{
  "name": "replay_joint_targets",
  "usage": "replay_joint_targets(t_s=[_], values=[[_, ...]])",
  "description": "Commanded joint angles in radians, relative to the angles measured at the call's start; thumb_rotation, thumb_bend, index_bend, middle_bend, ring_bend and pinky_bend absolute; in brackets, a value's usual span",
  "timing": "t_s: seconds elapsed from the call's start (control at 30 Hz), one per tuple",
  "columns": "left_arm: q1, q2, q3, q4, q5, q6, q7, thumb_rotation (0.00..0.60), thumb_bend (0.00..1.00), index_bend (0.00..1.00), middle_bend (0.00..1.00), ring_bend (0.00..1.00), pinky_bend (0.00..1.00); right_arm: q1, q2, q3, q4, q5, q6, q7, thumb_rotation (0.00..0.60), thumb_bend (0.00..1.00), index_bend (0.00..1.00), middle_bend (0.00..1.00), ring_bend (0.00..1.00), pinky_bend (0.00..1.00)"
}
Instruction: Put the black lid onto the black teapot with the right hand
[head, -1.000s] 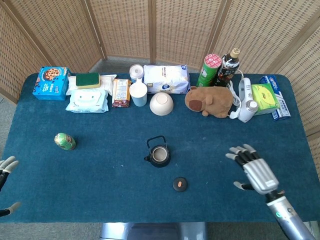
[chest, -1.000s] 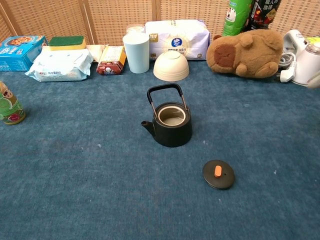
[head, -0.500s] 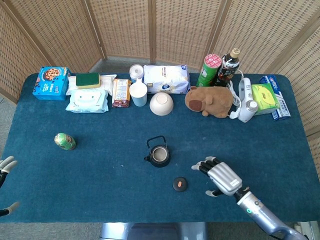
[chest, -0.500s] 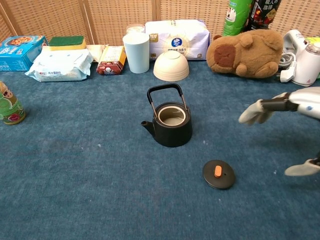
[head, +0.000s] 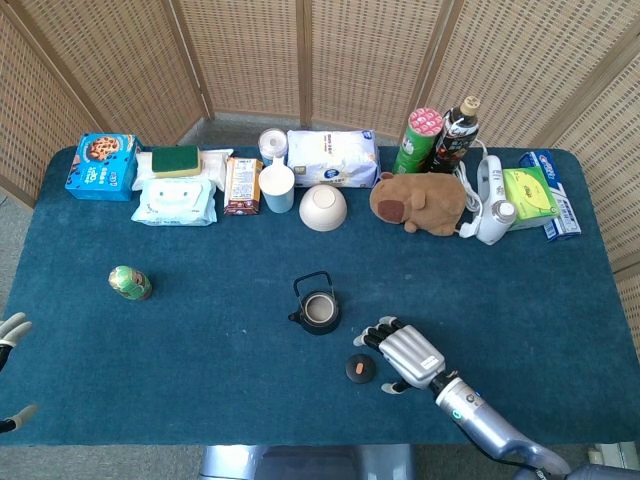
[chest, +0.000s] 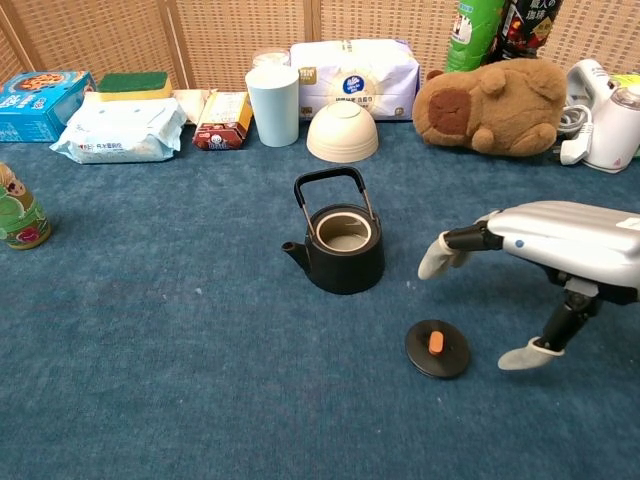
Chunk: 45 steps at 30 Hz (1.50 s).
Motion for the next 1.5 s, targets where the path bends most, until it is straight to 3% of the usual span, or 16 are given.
replay_joint_targets(t_s=[0.03, 0.87, 1.5], values=[[-0.001, 0.001, 0.000, 0.001, 0.000, -0.002, -0.003, 0.600, 0.08, 0.00, 0.00, 0.00, 0.10, 0.007, -0.022, 0.005, 0.002, 0.038, -0.017, -0.049, 0.600, 0.00, 0.27, 0.21, 0.19, 0.10], [-0.002, 0.000, 0.001, -0.005, -0.001, -0.009, 0.008, 0.600, 0.08, 0.00, 0.00, 0.00, 0.10, 0.040, -0.060, 0.009, -0.041, 0.261, -0.065, -0.268, 0.600, 0.00, 0.28, 0.18, 0.16, 0.07], [-0.001, 0.003, -0.001, -0.002, -0.006, -0.005, -0.008, 0.600, 0.08, 0.00, 0.00, 0.00, 0.10, 0.057, -0.086, -0.001, -0.027, 0.290, -0.050, -0.261, 0.600, 0.00, 0.29, 0.19, 0.17, 0.07]])
